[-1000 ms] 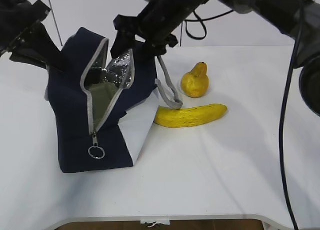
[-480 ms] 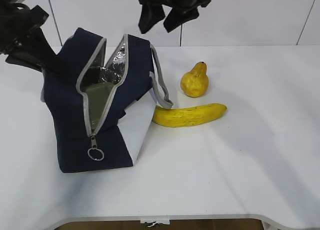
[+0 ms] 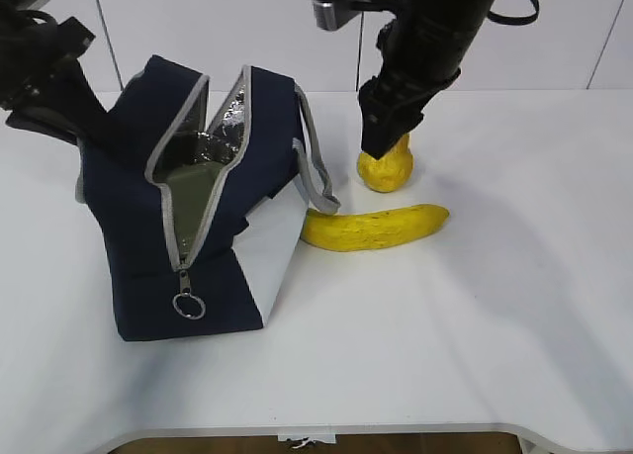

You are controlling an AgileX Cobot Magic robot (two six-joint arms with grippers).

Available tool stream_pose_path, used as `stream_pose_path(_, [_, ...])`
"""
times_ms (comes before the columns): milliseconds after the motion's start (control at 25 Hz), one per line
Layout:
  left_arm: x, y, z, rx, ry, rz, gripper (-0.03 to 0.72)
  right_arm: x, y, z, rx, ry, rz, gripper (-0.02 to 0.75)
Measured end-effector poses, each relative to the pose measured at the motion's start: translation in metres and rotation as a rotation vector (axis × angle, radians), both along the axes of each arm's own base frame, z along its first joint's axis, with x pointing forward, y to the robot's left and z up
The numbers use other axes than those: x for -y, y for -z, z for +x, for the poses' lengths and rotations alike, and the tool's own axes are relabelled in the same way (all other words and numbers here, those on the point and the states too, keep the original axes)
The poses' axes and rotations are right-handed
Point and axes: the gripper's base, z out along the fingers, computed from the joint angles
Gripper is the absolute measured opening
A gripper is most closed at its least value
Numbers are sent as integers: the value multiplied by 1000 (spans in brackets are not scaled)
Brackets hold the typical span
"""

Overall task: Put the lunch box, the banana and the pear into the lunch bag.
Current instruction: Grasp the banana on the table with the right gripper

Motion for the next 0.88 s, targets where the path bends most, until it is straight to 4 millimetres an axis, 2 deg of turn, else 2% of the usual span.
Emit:
stream_pose_path(360, [-2,1,0,2,5,24,13,-4,36,11,-54,-106,-57,527])
stream_pose_path(640, [-3,2,0,4,8,40,13,-12,71,19,-75,-407,-94,527])
stream_pose_path(880, [-3,2,0,4,8,42,13,-16,98,28,-72,-475,-105,527])
